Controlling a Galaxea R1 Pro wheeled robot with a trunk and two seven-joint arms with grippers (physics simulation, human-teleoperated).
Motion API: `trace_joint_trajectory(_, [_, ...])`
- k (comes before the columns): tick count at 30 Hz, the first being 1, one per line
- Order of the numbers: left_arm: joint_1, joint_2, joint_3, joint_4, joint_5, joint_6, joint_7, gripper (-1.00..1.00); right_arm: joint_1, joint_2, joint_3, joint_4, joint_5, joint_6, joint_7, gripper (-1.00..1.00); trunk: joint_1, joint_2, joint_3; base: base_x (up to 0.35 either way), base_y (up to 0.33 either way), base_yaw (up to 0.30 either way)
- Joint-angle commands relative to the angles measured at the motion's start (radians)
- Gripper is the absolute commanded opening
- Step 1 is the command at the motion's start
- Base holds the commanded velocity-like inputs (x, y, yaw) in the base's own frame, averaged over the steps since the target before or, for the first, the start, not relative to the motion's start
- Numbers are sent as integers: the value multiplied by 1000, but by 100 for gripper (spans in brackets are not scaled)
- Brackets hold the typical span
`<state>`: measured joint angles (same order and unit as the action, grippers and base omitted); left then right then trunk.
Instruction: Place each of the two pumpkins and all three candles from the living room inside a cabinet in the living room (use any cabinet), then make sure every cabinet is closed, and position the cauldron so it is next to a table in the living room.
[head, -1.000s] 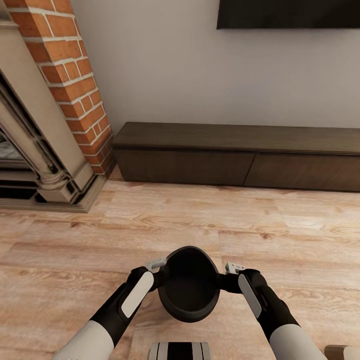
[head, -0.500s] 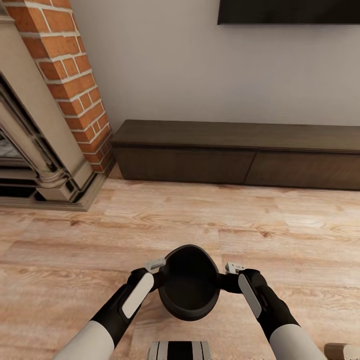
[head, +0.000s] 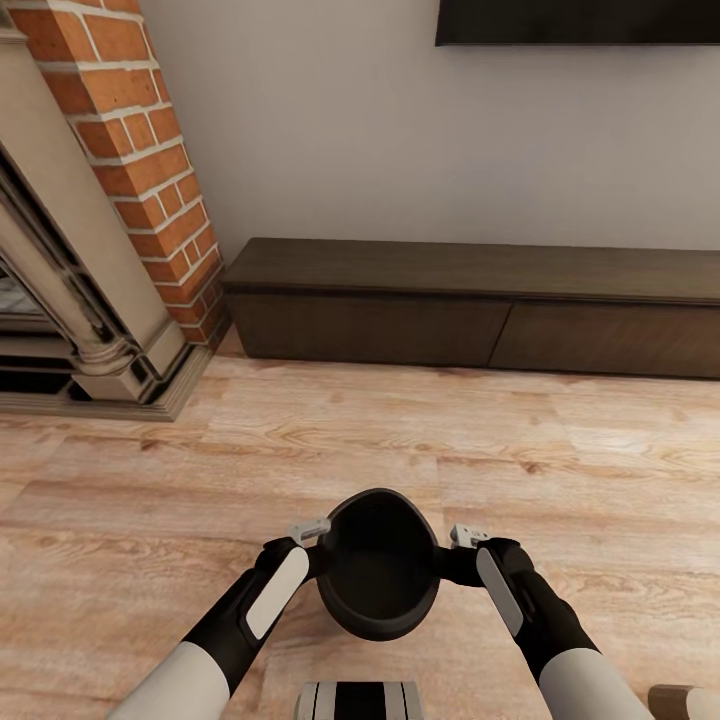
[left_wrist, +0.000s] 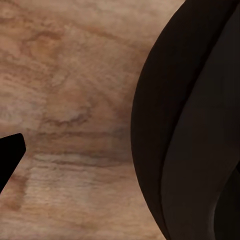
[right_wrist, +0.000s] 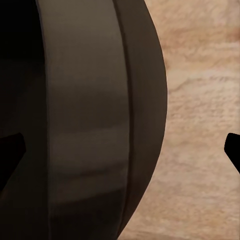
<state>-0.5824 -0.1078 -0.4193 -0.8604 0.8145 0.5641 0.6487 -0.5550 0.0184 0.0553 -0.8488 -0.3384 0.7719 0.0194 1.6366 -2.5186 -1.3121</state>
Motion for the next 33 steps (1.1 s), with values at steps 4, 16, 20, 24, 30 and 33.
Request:
trace_joint_trajectory(4, [-1,1,-3,0,10,0,9,100,0,0,0,-1,2,4,2,100,0,0,-1,0,0,0])
trace_joint_trajectory(16, [-1,0,-3,0,9,0,9,100,0,0,1,-1,2,4,2,-100,0,0,-1,0,0,0])
trace_joint_trajectory(20, [-1,0,-3,0,9,0,9,100,0,0,1,-2,2,4,2,-100,0,0,-1,0,0,0])
trace_joint_trajectory(24, [-1,0,-3,0,9,0,9,100,0,0,1,-2,2,4,2,-100,0,0,-1,0,0,0])
trace_joint_trajectory(30, [-1,0,-3,0,10,0,9,100,0,0,1,-3,2,4,2,-100,0,0,-1,0,0,0])
trace_joint_trajectory(33, [-1,-1,-4,0,11,0,9,100,0,0,1,-3,2,4,2,-100,0,0,-1,0,0,0])
